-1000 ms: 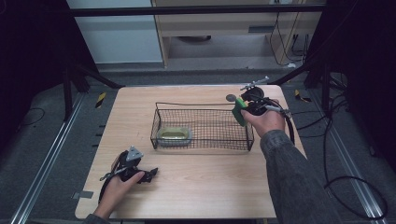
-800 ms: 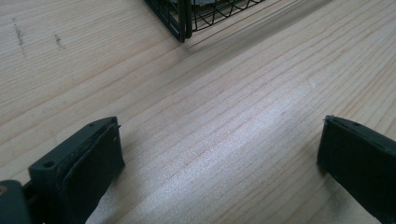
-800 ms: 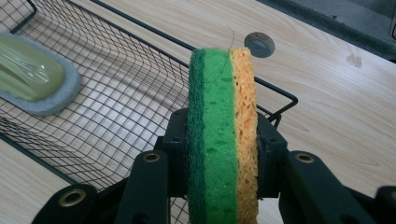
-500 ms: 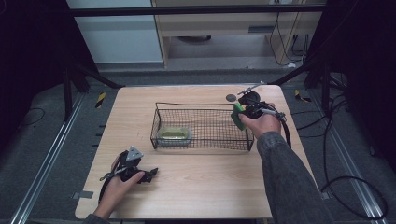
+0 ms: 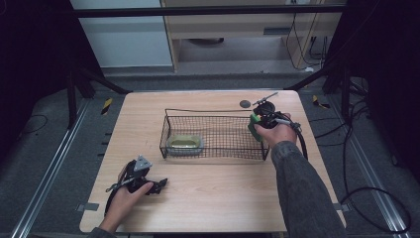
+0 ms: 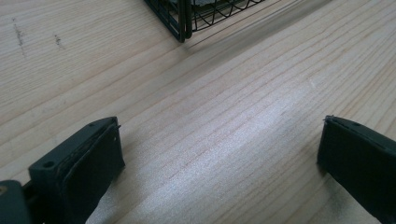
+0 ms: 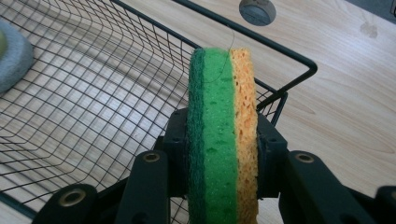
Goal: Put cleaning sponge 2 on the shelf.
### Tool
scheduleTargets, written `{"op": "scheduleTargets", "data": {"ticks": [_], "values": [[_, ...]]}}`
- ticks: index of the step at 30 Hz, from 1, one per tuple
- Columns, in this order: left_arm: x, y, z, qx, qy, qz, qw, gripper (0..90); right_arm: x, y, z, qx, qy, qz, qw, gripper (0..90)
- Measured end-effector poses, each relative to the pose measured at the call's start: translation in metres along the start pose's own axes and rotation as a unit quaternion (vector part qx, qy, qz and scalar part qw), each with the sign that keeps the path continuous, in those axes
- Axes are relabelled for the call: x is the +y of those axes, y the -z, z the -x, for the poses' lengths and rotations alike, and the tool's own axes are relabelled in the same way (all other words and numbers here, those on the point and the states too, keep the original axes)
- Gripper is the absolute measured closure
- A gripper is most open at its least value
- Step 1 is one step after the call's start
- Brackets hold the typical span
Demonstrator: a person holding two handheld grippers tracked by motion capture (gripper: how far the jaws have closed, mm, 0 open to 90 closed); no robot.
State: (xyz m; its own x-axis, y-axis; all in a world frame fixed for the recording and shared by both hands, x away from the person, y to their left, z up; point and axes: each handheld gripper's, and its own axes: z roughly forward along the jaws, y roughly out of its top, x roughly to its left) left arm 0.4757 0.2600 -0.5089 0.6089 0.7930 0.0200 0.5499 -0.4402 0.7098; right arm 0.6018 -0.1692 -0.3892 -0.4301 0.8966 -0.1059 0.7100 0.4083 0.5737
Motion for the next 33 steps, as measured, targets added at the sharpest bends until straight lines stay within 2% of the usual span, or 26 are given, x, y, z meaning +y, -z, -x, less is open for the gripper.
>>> {"op": "scheduleTargets", "data": {"ticks": [14,33], "values": [[0.000,0.000,0.000,0.000,0.000,0.000,1.0000,0.0,-0.005,-0.018,-0.003,-0.003,0.003,-0.016,0.9999,64.6],[0.000,0.000,0.000,-0.001,-0.001,0.000,1.0000,0.0,-0.004,-0.028,-0.013,-0.005,0.017,-0.026,0.9995,64.1]]}}
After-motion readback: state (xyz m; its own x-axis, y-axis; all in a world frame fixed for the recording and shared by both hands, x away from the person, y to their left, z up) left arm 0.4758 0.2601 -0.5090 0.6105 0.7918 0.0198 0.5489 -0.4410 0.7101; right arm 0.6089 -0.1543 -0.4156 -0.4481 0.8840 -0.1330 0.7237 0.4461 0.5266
